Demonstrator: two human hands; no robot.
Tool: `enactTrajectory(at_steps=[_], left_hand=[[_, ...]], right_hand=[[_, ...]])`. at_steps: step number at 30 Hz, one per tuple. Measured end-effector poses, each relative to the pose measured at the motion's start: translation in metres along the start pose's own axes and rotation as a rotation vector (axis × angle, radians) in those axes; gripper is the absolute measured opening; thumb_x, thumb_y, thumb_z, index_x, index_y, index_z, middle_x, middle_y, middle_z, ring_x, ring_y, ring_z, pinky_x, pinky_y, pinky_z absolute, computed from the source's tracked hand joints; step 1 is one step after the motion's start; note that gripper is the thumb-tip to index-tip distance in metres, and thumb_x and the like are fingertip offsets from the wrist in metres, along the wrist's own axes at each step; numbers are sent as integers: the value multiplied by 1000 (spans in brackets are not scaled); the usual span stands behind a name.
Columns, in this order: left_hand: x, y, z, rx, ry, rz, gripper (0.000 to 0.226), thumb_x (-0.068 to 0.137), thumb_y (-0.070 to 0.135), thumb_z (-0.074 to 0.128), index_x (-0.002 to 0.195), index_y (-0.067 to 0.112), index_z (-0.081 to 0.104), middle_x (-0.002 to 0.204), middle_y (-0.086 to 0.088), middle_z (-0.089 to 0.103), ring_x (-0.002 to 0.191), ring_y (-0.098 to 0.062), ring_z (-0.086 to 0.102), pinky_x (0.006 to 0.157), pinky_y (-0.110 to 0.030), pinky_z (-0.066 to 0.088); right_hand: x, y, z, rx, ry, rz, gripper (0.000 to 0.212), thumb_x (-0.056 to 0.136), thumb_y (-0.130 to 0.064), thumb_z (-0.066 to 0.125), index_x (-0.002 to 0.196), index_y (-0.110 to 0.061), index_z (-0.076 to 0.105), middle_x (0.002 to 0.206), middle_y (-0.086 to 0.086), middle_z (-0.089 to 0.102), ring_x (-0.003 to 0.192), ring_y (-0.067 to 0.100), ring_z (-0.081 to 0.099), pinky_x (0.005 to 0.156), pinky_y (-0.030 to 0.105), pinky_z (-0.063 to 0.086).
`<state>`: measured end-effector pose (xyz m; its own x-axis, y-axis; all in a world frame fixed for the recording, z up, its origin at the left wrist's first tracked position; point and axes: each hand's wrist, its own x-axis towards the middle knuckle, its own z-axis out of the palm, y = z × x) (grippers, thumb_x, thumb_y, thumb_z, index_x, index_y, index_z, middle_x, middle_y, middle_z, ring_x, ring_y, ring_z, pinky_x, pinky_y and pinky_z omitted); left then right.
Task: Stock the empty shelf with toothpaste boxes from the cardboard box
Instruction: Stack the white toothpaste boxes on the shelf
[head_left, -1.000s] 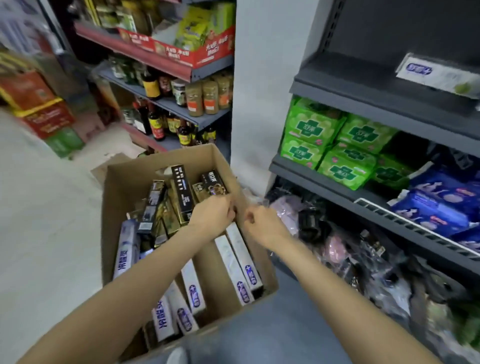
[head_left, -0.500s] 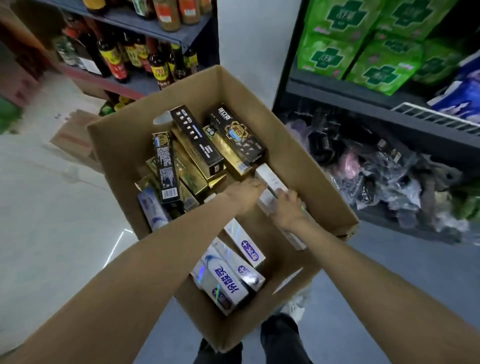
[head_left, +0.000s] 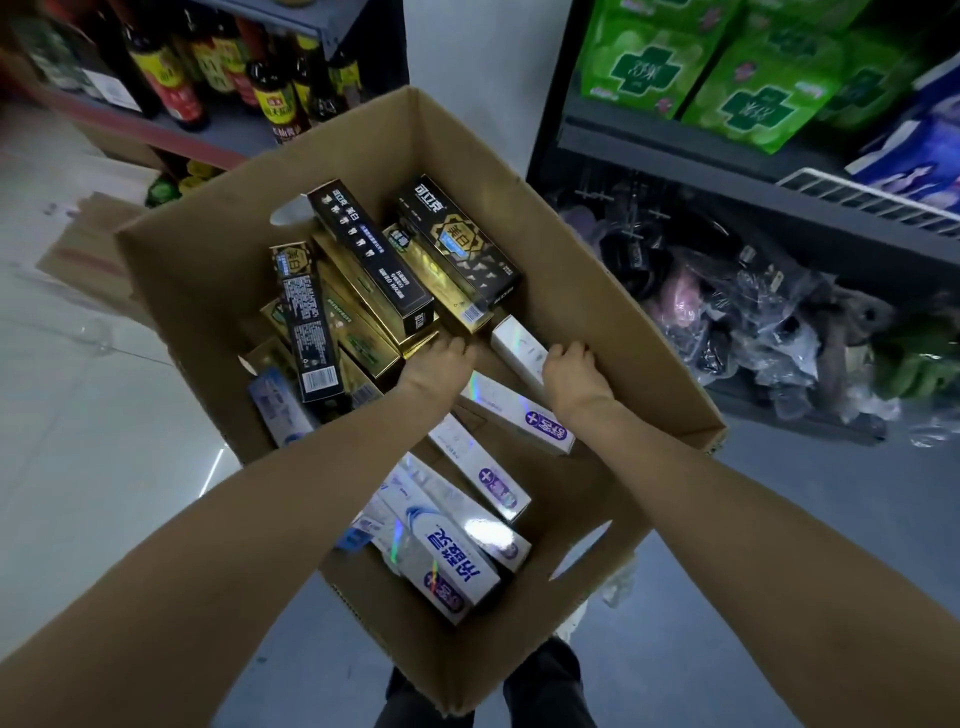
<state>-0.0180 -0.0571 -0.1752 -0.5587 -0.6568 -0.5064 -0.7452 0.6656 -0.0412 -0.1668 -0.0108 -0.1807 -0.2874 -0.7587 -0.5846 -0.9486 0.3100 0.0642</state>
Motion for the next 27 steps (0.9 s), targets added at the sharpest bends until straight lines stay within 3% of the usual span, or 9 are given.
enactTrajectory(at_steps=[4, 8, 11, 14, 19, 21, 23, 25, 27], left_hand=[[-15, -20, -2, -108, 33, -44, 57, 82, -10, 57, 133, 7, 38, 131, -13, 42, 125, -30, 43, 85, -37, 46], [-24, -32, -14, -430, 125, -27, 40, 82, 17, 71, 116, 13, 52, 116, -8, 44, 114, -24, 46, 84, -40, 49], [-32, -27, -36, -723, 189, 39, 47, 75, 31, 78, 113, 17, 55, 104, -1, 44, 100, -18, 46, 81, -32, 42], [-39, -18, -68, -900, 319, 64, 55, 70, 33, 81, 115, 13, 57, 113, -4, 52, 107, -19, 49, 86, -27, 39], [-51, -23, -138, -955, 626, 1, 59, 67, 39, 82, 115, 11, 63, 113, -1, 64, 106, -16, 56, 75, -14, 32], [-60, -19, -172, -1051, 725, -9, 55, 69, 38, 81, 113, 11, 64, 102, 6, 62, 95, -10, 55, 67, -11, 34], [-63, -9, -206, -1125, 812, -8, 51, 72, 39, 79, 113, 12, 64, 98, 8, 59, 92, -8, 55, 64, -8, 38], [-60, 5, -240, -1159, 867, -9, 49, 77, 39, 76, 116, 12, 63, 103, 5, 61, 96, -8, 55, 70, -13, 38], [-53, 26, -269, -1161, 895, 7, 48, 79, 39, 73, 118, 13, 62, 111, 2, 63, 100, -9, 56, 74, -16, 36]], right_hand=[[-10, -1, -8, 142, -65, 18, 53, 89, -5, 53, 133, -1, 24, 132, 25, 44, 119, 41, 49, 97, 53, 43], [-32, 8, -24, 265, 36, -47, 51, 88, -8, 56, 130, -5, 28, 116, 21, 57, 103, 38, 58, 77, 40, 49], [-51, 9, -36, 341, 117, -94, 40, 86, -13, 60, 117, -9, 34, 114, 18, 57, 102, 36, 56, 78, 43, 51], [-68, 8, -55, 467, 223, -141, 37, 87, -24, 60, 114, -10, 38, 113, 18, 55, 102, 36, 54, 79, 44, 49], [-92, 28, -101, 767, 402, -304, 67, 90, -7, 46, 146, -37, 25, 88, 18, 64, 54, 20, 47, 49, 19, 35], [-101, 43, -122, 799, 511, -399, 65, 92, -2, 40, 145, -38, 30, 97, 27, 65, 59, 32, 53, 51, 25, 40], [-107, 63, -144, 811, 616, -437, 57, 93, 4, 34, 138, -29, 44, 68, 18, 61, 49, 17, 49, 47, 25, 37], [-111, 87, -168, 816, 650, -399, 47, 95, 3, 31, 128, -17, 59, 81, 16, 68, 59, 9, 53, 48, 8, 33], [-117, 115, -191, 866, 633, -381, 41, 98, 0, 30, 116, -11, 65, 117, 7, 65, 103, 12, 59, 66, -5, 34]])
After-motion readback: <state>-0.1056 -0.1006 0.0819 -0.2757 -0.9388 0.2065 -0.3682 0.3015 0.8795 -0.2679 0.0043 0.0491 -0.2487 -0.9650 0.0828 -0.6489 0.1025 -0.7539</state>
